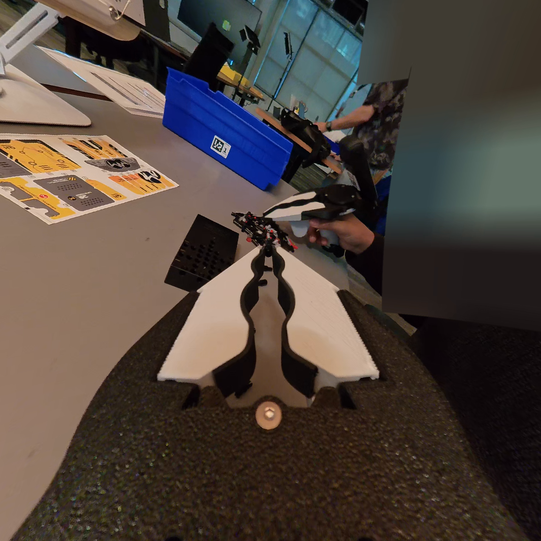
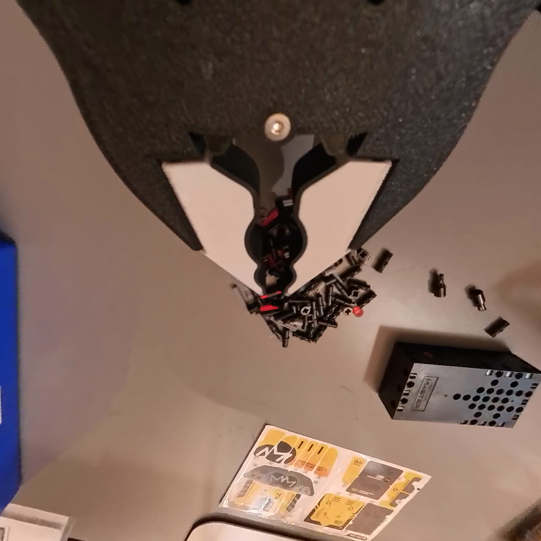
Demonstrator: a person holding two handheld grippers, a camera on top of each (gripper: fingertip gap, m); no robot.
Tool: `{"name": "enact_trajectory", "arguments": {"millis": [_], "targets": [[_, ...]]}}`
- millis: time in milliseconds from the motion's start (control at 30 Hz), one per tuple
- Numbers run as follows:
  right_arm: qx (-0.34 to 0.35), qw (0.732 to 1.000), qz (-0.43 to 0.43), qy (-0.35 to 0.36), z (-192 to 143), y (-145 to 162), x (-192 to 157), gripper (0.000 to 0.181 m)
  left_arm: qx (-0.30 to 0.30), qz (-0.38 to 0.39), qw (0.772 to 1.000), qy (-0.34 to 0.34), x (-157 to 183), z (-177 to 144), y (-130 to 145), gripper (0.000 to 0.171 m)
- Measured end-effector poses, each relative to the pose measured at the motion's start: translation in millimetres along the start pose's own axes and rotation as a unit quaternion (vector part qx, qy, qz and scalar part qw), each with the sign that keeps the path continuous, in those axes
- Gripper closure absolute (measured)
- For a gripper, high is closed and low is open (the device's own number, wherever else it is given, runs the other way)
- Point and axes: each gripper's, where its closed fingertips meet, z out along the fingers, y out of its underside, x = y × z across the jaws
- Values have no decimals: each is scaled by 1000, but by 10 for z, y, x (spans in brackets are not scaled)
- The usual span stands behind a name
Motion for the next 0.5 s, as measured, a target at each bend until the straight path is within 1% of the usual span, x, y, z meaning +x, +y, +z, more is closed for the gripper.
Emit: {"name": "enact_trajectory", "arguments": {"millis": [133, 367, 500], "targets": [[-19, 1000, -2, -16, 54, 20, -24, 171, 1, -3, 1000, -2, -19, -5, -2, 168], [-46, 999, -17, -20, 87, 98, -61, 171, -2, -5, 1000, 1, -14, 4, 5, 168], [-25, 999, -26, -15, 58, 25, -56, 175, -2, -4, 1000, -1, -19, 1, 6, 168]]}}
